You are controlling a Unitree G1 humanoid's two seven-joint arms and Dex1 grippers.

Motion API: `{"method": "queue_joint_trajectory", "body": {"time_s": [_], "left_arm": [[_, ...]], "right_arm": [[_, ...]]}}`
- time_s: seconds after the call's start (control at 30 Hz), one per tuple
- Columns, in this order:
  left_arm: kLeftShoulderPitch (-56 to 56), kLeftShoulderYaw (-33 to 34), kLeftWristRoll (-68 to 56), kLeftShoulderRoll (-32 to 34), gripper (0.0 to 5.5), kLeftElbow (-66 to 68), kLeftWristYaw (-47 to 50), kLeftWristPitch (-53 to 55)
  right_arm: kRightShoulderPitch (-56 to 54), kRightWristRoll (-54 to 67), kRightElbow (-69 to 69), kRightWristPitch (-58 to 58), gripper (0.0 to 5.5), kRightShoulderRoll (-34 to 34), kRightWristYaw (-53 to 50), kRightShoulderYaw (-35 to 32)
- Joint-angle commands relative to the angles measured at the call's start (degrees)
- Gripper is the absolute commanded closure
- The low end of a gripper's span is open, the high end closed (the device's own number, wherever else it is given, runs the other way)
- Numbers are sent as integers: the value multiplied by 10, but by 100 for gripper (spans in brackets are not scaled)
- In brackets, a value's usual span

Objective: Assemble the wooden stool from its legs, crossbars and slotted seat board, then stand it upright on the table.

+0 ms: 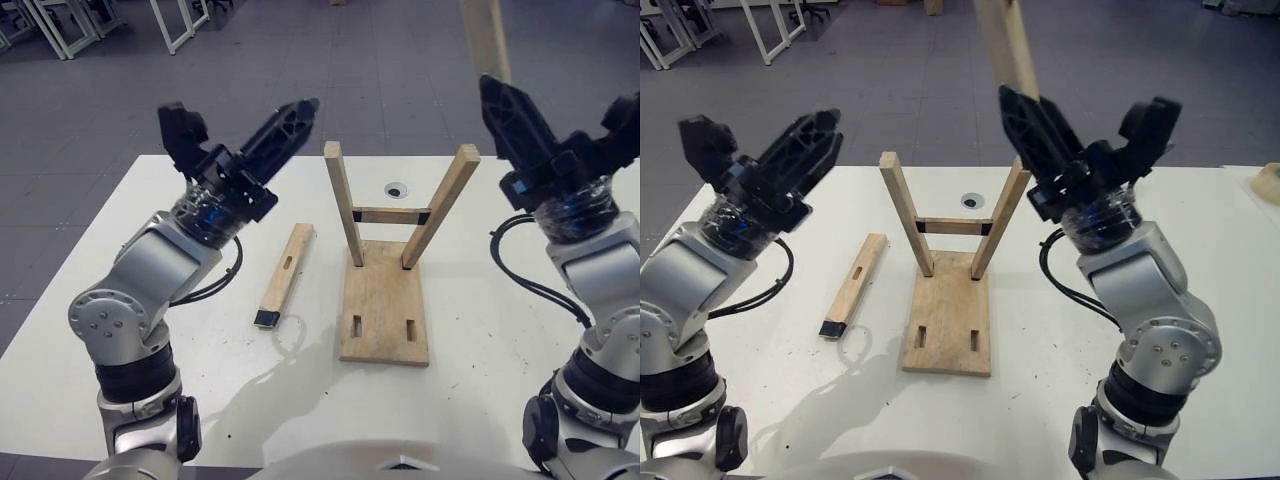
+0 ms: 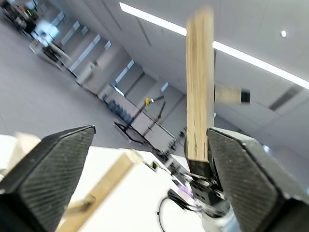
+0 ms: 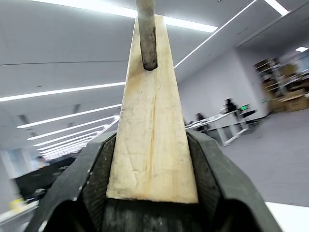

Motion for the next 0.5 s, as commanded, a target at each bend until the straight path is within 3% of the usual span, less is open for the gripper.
{"method": "queue_joint_trajectory", "body": {"time_s": [0.03, 0.3, 0.5], "left_arm": [[9, -29, -24, 26, 57, -11, -38, 16], [36, -50, -96, 34, 57, -35, -99, 8], [38, -55, -96, 34, 57, -44, -128, -4]], "right_arm": [[-8, 112, 9, 23, 349, -19, 28, 50], [12, 256, 42, 36, 349, -64, 89, 92], [54, 230, 47, 58, 349, -93, 136, 132]]}}
